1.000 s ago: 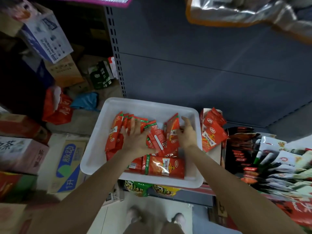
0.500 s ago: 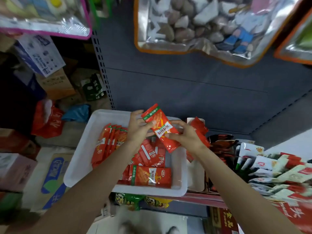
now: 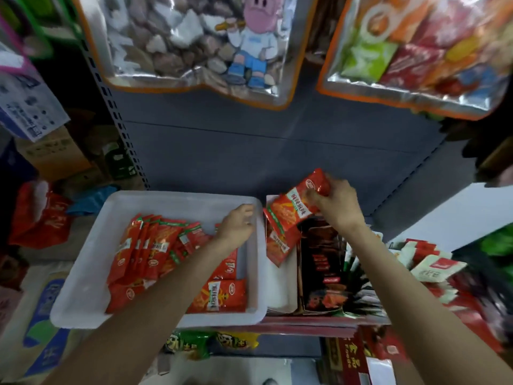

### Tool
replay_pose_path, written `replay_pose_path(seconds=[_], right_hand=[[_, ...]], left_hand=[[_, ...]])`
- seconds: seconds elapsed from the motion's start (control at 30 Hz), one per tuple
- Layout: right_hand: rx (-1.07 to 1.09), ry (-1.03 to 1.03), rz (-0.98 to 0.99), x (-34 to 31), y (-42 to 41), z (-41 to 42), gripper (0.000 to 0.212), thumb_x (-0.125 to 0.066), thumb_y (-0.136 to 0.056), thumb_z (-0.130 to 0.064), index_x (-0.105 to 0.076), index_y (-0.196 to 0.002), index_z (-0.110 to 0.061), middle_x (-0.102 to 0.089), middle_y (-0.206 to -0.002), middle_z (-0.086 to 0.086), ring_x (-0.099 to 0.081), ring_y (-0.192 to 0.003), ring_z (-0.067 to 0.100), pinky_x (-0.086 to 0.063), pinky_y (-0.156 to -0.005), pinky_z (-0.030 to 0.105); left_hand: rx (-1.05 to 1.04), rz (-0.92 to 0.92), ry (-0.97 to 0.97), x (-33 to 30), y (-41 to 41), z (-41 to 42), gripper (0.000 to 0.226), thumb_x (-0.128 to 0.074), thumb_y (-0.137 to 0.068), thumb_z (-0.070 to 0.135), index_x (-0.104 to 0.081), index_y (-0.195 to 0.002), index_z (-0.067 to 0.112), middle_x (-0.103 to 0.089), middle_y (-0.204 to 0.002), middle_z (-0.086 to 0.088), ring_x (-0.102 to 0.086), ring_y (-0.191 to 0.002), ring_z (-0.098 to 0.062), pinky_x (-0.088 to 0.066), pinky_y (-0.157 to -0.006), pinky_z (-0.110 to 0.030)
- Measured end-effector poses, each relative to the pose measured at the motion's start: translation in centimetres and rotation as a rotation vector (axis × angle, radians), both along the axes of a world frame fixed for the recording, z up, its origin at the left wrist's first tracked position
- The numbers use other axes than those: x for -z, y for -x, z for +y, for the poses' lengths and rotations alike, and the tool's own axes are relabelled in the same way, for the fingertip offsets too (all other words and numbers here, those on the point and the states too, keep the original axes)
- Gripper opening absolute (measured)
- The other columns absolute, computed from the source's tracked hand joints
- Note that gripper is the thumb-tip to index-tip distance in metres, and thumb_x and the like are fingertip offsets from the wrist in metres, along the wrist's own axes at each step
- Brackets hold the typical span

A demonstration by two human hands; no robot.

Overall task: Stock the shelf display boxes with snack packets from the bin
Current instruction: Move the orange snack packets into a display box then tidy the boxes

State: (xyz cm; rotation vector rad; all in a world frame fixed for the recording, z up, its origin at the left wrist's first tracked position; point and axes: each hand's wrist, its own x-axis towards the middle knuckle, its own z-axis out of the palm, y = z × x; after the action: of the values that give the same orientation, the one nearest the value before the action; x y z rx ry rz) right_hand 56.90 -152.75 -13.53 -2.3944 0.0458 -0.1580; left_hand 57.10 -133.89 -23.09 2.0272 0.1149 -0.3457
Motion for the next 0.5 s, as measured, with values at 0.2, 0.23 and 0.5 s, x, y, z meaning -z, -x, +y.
replay_pose_path(seconds=[0.2,0.23,0.5], right_hand=[[-0.184,0.424,0.213,2.2,-0.5,1.1,0.023,-0.058,-0.088,-0.024,-0.057,-0.105,-0.008,-0.064,-0.104,0.013,-0.061,-0.097,0.033,-0.045,-0.072,0.034],[-0.197,0.463,0.226,2.9,-0.5,1.7,0.024,-0.056,-0.088,-0.024,-0.056,-0.107,-0.009,-0.065,-0.104,0.013,-0.062,-0.095,0.033,-0.047,-0.072,0.035],[-0.22,0.729,0.117,5.3,-0.9,3.4,0.037,-0.053,-0.092,-0.017,-0.042,-0.126,-0.01,-0.062,-0.108,0.011,-0.062,-0.098,0.031,-0.043,-0.066,0.034]], left_hand=[[0.051,0.069,-0.023,0.0,0.6,-0.8,0.056,-0.048,-0.091,-0.003,-0.037,-0.143,0.014,-0.044,-0.145,-0.004,-0.043,-0.131,-0.021,-0.039,-0.106,-0.04],[0.045,0.077,-0.019,0.0,0.6,-0.9,0.055,-0.048,-0.092,-0.003,-0.037,-0.143,0.014,-0.043,-0.145,-0.004,-0.043,-0.131,-0.021,-0.04,-0.106,-0.04],[0.007,0.095,0.062,-0.2,1.1,-0.7,0.058,-0.046,-0.094,-0.002,-0.031,-0.146,0.017,-0.046,-0.141,-0.005,-0.046,-0.127,-0.022,-0.042,-0.098,-0.033]])
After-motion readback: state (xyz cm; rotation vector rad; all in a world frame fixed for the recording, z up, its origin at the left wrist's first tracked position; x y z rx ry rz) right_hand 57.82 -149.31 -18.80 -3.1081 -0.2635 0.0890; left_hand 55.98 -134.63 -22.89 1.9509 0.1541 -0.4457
